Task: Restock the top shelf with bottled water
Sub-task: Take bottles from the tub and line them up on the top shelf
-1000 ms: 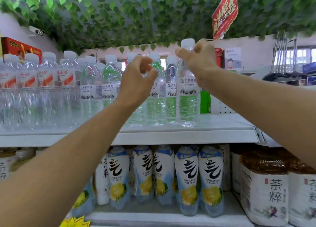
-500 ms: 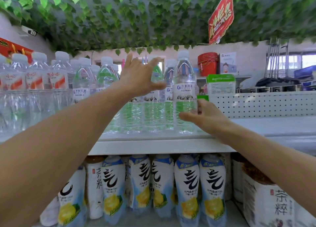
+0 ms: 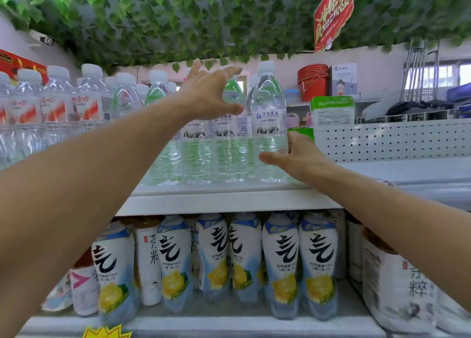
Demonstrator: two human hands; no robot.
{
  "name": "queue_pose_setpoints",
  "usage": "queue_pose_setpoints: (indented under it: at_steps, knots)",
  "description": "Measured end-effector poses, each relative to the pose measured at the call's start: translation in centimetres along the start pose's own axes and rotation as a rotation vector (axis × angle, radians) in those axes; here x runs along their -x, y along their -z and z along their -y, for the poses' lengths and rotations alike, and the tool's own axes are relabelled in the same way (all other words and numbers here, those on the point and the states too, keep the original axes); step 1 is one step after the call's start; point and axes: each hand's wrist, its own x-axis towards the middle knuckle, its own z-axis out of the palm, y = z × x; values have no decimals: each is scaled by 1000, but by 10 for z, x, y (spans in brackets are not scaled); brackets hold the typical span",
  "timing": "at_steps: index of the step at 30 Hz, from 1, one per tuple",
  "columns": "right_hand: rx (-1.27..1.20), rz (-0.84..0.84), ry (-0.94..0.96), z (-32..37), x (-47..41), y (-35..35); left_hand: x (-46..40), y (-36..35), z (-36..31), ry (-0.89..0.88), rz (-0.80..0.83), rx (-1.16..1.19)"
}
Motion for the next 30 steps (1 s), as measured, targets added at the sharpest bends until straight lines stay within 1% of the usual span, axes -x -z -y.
queue_pose_setpoints:
  at_steps: [8,12,18,21,28,30]
  knots:
    - [36,-11,-2,-2,-6,-8,6,8,3,-38,-11,92]
    - [14,-9,6,-1,-3,-8,13,10,0,-36,-6,150]
    - [2,-5,17,-1,0,-7,23,3,-7,30,-60,105]
    - [26,-24,3,-1,-3,-10,23,-1,-8,43,-48,81]
    - [45,-17,5,2,0,-10,29,1,-15,86,-36,113]
    - [-1,-3,-12,3,0,-8,30,-1,-14,83,-57,89]
